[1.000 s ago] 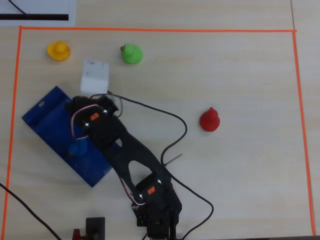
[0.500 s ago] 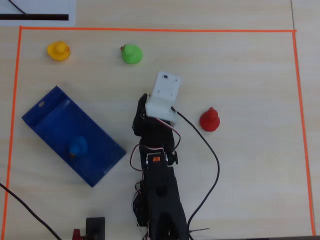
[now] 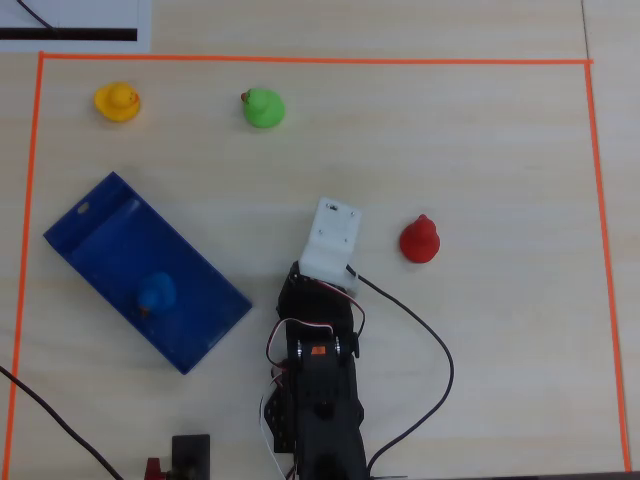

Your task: Grasp blue duck and put it into box.

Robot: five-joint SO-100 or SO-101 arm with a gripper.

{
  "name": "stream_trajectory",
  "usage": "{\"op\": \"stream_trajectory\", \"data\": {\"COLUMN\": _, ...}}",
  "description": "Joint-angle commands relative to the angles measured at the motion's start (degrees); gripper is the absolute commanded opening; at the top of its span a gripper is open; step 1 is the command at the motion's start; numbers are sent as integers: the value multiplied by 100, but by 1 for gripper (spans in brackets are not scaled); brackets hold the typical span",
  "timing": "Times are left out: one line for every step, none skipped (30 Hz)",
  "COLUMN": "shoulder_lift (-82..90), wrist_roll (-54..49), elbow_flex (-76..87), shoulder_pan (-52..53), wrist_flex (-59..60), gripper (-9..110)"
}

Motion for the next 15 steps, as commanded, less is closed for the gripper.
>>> {"op": "stream_trajectory", "data": {"shoulder_lift": 26, "wrist_roll": -404, "elbow_flex": -26, "shoulder_pan": 53, "wrist_flex": 958, "gripper": 0}}
{"op": "stream_trajectory", "data": {"shoulder_lift": 26, "wrist_roll": -422, "elbow_flex": -26, "shoulder_pan": 53, "wrist_flex": 1090, "gripper": 0}}
{"op": "stream_trajectory", "data": {"shoulder_lift": 26, "wrist_roll": -448, "elbow_flex": -26, "shoulder_pan": 53, "wrist_flex": 1239, "gripper": 0}}
{"op": "stream_trajectory", "data": {"shoulder_lift": 26, "wrist_roll": -439, "elbow_flex": -26, "shoulder_pan": 44, "wrist_flex": 1266, "gripper": 1}}
{"op": "stream_trajectory", "data": {"shoulder_lift": 26, "wrist_roll": -466, "elbow_flex": -26, "shoulder_pan": 44, "wrist_flex": 1274, "gripper": 2}}
{"op": "stream_trajectory", "data": {"shoulder_lift": 26, "wrist_roll": -483, "elbow_flex": -26, "shoulder_pan": 53, "wrist_flex": 1274, "gripper": 2}}
{"op": "stream_trajectory", "data": {"shoulder_lift": 26, "wrist_roll": -483, "elbow_flex": -26, "shoulder_pan": 53, "wrist_flex": 1274, "gripper": 2}}
{"op": "stream_trajectory", "data": {"shoulder_lift": 26, "wrist_roll": -483, "elbow_flex": -26, "shoulder_pan": 53, "wrist_flex": 1274, "gripper": 2}}
{"op": "stream_trajectory", "data": {"shoulder_lift": 26, "wrist_roll": -483, "elbow_flex": -26, "shoulder_pan": 53, "wrist_flex": 1274, "gripper": 2}}
{"op": "stream_trajectory", "data": {"shoulder_lift": 26, "wrist_roll": -483, "elbow_flex": -26, "shoulder_pan": 53, "wrist_flex": 1274, "gripper": 2}}
{"op": "stream_trajectory", "data": {"shoulder_lift": 26, "wrist_roll": -483, "elbow_flex": -26, "shoulder_pan": 53, "wrist_flex": 1274, "gripper": 2}}
{"op": "stream_trajectory", "data": {"shoulder_lift": 26, "wrist_roll": -483, "elbow_flex": -26, "shoulder_pan": 53, "wrist_flex": 1274, "gripper": 2}}
{"op": "stream_trajectory", "data": {"shoulder_lift": 26, "wrist_roll": -483, "elbow_flex": -26, "shoulder_pan": 53, "wrist_flex": 1274, "gripper": 2}}
{"op": "stream_trajectory", "data": {"shoulder_lift": 26, "wrist_roll": -483, "elbow_flex": -26, "shoulder_pan": 53, "wrist_flex": 1274, "gripper": 2}}
{"op": "stream_trajectory", "data": {"shoulder_lift": 26, "wrist_roll": -483, "elbow_flex": -26, "shoulder_pan": 53, "wrist_flex": 1274, "gripper": 2}}
